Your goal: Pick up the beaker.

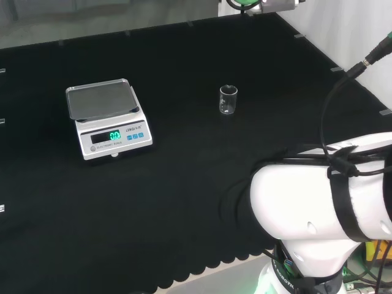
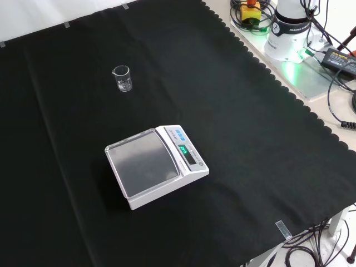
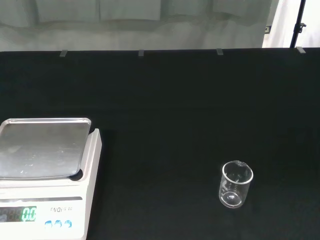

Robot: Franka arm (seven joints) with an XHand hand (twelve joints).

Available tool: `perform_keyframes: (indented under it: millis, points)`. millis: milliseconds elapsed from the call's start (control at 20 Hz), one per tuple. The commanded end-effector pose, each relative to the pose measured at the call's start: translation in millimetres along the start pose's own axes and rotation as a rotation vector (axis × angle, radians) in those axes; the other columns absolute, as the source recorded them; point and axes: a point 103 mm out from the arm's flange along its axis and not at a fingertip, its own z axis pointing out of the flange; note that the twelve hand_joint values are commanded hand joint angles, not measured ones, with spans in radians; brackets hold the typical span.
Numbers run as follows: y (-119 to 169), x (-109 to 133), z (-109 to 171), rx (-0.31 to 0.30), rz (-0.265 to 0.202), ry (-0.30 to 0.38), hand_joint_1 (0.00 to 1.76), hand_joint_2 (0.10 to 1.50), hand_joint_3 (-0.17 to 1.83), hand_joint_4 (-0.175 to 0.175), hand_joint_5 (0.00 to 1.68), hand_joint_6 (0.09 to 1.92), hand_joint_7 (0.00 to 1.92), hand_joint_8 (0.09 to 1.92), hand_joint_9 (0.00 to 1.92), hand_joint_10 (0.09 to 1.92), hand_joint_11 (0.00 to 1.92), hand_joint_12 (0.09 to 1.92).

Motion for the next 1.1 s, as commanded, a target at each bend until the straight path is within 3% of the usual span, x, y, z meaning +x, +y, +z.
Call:
perform_keyframes:
  millis: [50,250,600,1100]
  points:
    - [0.4,1.7,0.0,-0.010,-0.004,-0.007,0.38,0.79,0.48,-0.017,0.00,0.09,0.00,0.40,0.00,0.48,0.02,1.37]
    - [1.4,4.0,0.1,-0.009,-0.010,-0.001,0.37,0.86,0.35,-0.019,0.01,0.09,0.00,0.38,0.00,0.46,0.00,1.43]
    - [13.6,-2.5,6.9,0.011,-0.019,0.018,0.37,0.88,0.32,-0.019,0.01,0.09,0.00,0.37,0.00,0.46,0.00,1.43]
    - [55.9,-8.5,41.1,0.060,-0.040,0.073,0.37,0.89,0.29,-0.023,0.03,0.09,0.00,0.39,0.00,0.49,0.00,1.44]
